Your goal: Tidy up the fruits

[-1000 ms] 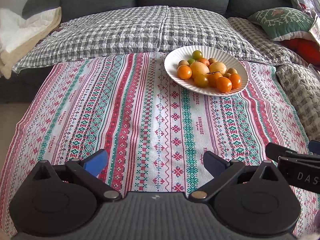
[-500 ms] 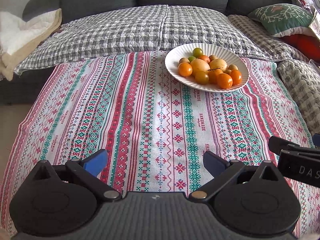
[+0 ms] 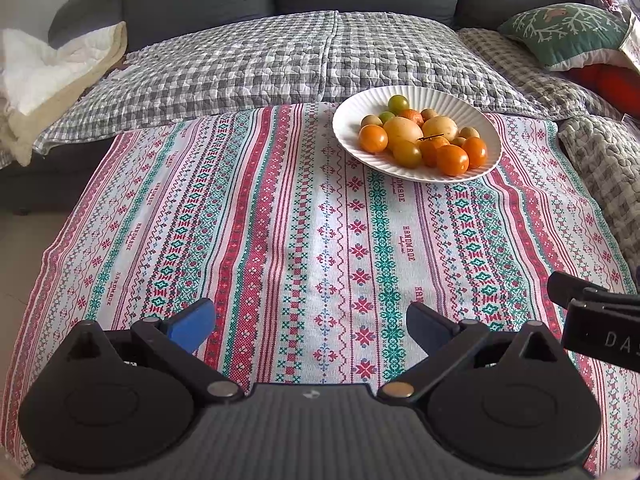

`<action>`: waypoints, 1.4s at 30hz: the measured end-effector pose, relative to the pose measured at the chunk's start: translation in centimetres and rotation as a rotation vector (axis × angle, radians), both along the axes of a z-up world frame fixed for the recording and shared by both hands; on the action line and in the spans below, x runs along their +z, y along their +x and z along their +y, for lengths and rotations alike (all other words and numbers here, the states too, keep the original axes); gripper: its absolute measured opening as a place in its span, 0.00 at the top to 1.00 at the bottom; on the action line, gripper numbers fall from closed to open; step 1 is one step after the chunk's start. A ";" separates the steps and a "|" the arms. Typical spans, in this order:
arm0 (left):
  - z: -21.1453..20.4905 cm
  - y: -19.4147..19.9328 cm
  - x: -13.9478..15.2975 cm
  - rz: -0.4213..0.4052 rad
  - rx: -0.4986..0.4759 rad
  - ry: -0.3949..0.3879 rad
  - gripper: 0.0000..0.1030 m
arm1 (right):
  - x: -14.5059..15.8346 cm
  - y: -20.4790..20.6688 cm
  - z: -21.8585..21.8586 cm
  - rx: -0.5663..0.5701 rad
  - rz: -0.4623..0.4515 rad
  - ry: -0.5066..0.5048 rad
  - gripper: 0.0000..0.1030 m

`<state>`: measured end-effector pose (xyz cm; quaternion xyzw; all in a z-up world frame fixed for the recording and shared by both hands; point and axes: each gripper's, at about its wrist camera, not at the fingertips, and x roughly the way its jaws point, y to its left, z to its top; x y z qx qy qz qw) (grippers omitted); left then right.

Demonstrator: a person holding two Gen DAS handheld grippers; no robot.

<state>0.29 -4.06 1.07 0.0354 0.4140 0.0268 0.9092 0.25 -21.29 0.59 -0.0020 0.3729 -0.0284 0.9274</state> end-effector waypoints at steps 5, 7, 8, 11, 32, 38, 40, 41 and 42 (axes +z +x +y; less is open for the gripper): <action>0.1 0.0 0.0 0.000 0.002 -0.002 0.07 | 0.0 0.0 0.0 -0.005 -0.001 -0.002 0.00; 0.1 0.0 0.0 0.001 0.002 -0.002 0.07 | 0.0 0.0 0.0 -0.004 -0.001 -0.003 0.00; 0.1 0.0 0.0 0.001 0.002 -0.002 0.07 | 0.0 0.0 0.0 -0.004 0.000 -0.004 0.00; 0.1 0.0 0.0 0.001 0.004 -0.002 0.07 | 0.0 0.0 0.0 -0.003 0.001 -0.006 0.00; 0.2 0.0 -0.2 0.003 -0.001 0.009 0.07 | -0.1 0.0 -0.1 -0.002 0.003 -0.008 0.00; 0.2 0.1 -0.2 -0.001 -0.004 0.017 0.07 | -0.1 0.0 -0.2 -0.001 0.003 -0.012 0.00; 0.2 0.0 -0.2 -0.008 -0.008 0.020 0.07 | -0.1 0.0 -0.2 0.000 0.003 -0.012 0.00; 0.1 0.0 -0.2 -0.009 -0.011 0.019 0.07 | -0.1 0.0 -0.2 0.000 0.003 -0.013 0.00; 0.1 0.0 -0.2 -0.010 -0.020 0.015 0.07 | -0.1 0.0 -0.2 0.001 0.002 -0.013 0.00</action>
